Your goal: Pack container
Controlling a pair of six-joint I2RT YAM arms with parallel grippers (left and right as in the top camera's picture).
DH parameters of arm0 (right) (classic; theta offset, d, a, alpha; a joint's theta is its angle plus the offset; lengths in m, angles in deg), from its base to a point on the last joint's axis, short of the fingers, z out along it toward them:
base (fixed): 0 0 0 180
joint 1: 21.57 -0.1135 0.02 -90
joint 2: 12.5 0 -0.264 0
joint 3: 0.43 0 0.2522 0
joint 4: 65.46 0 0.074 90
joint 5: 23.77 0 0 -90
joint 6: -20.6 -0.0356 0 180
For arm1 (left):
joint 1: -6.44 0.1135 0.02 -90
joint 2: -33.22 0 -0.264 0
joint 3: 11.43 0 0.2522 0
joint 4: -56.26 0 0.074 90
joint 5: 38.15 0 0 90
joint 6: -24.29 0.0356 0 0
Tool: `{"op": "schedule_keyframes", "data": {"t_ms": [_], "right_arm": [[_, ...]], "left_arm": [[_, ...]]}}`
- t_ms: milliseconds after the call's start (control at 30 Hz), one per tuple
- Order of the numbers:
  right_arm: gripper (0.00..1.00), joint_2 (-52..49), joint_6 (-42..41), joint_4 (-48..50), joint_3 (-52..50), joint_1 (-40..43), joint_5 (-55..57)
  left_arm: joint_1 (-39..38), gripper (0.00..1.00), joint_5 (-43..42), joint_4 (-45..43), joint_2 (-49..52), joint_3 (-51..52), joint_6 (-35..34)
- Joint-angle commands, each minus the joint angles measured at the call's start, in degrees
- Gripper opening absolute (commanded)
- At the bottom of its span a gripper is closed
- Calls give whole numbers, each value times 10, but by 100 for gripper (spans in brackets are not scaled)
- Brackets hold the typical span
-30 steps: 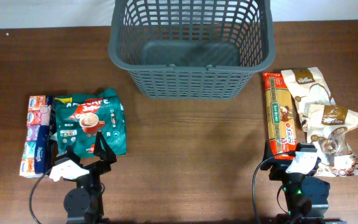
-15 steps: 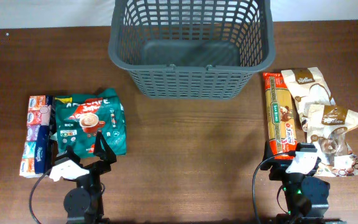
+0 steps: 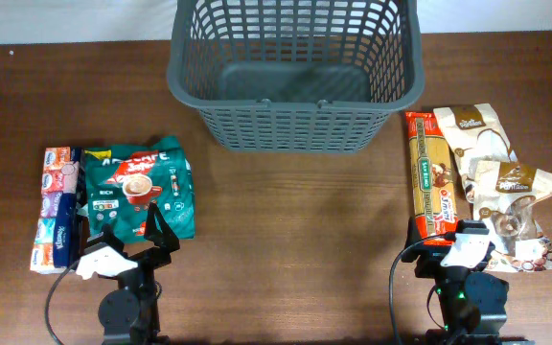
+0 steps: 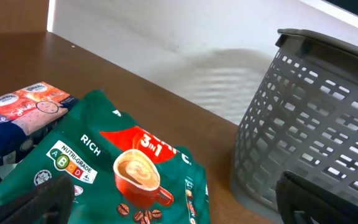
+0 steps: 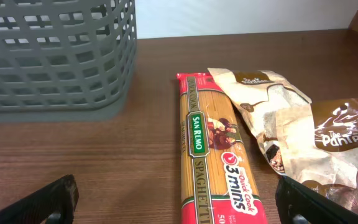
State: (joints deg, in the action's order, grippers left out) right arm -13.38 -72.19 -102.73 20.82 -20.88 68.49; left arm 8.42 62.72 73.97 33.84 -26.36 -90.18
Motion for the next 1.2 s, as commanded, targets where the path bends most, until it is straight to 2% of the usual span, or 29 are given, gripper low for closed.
{"op": "schedule_keyframes", "data": {"t_ms": [0,733,900,1000,1167], "right_arm": [[99,6,0,4,-7,-3,-2],[99,6,-9,6,-7,-3,-23],[99,6,-9,21,-2,-3,-78],[99,6,-9,32,29,-3,-94],[99,0,-9,32,127,-3,-94]], "left_arm": [[3,99,-8,-3,-3,7,9],[3,99,1,-4,-3,7,9],[3,99,-70,-4,-3,6,7],[3,99,-104,-5,-3,-2,7],[3,99,-107,-5,0,-69,10]]}}
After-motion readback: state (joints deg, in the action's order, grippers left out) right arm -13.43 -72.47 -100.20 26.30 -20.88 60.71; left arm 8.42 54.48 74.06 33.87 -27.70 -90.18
